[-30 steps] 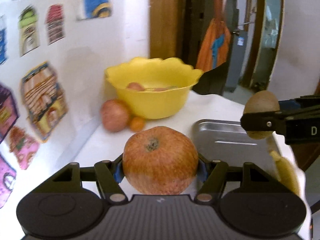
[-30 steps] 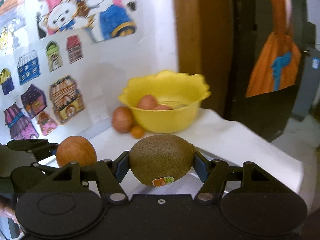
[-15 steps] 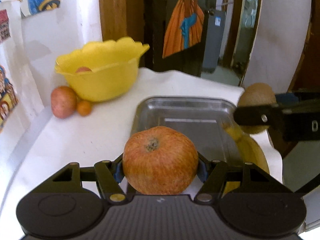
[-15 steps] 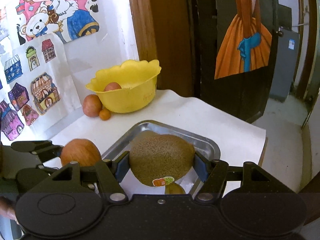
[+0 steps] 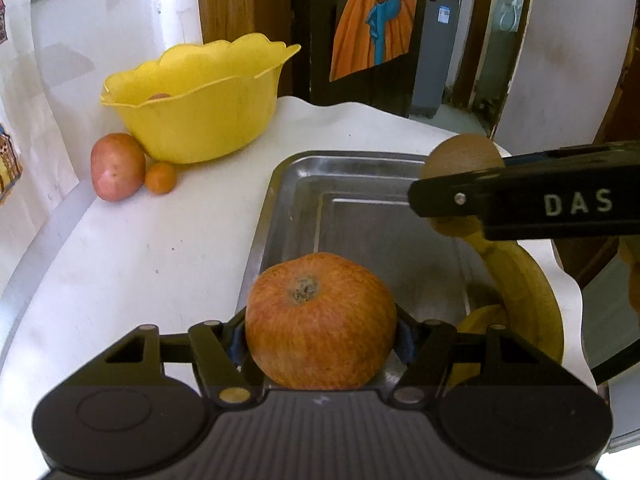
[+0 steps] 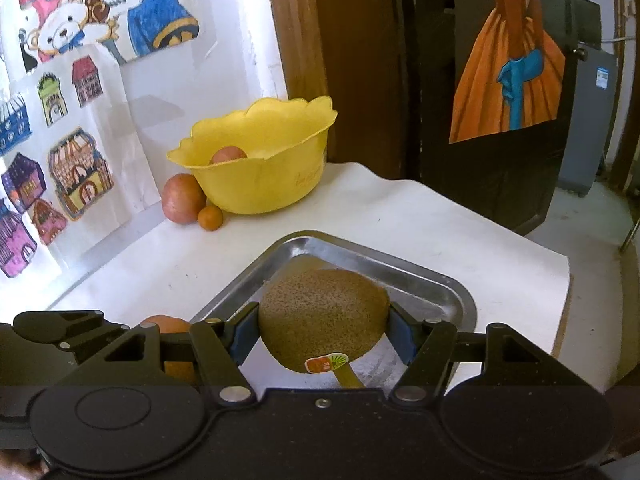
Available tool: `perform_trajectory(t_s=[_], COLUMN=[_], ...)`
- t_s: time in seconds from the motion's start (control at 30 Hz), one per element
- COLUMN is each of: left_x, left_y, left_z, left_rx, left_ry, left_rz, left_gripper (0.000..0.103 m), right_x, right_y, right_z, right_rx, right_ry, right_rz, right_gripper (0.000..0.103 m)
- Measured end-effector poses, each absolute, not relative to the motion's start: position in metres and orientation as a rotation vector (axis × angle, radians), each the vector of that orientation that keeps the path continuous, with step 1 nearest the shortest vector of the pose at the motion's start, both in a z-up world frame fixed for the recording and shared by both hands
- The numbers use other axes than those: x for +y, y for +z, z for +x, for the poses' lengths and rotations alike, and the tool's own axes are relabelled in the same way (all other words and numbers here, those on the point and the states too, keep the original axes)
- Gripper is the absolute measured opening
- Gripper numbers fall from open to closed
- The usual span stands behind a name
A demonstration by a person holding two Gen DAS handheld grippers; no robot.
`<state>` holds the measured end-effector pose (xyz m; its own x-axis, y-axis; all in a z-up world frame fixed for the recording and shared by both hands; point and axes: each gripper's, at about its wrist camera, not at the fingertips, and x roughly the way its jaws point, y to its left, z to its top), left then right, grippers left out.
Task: Organize fruits
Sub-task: 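Open the left tool releasing the apple while the right tool releases the kiwi in the tray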
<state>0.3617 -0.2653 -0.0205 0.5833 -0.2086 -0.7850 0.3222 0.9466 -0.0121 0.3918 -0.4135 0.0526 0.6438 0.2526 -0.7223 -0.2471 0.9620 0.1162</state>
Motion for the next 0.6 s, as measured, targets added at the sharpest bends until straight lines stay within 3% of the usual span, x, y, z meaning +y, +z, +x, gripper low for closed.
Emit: perform_trajectory(t_s=[0.6], left_x=[-0.27], left_y=[-0.027], left_z=[0.364], left_rx=[0.922], left_ry=[-0.334], left_rz=[0.173], left_gripper=[0.071], right_x=[-0.408], right_y=[0.03], right_z=[0.4], right_rx=[0.881], right_ry=[0.274], right_rz=[0.024], right_gripper=[0.068])
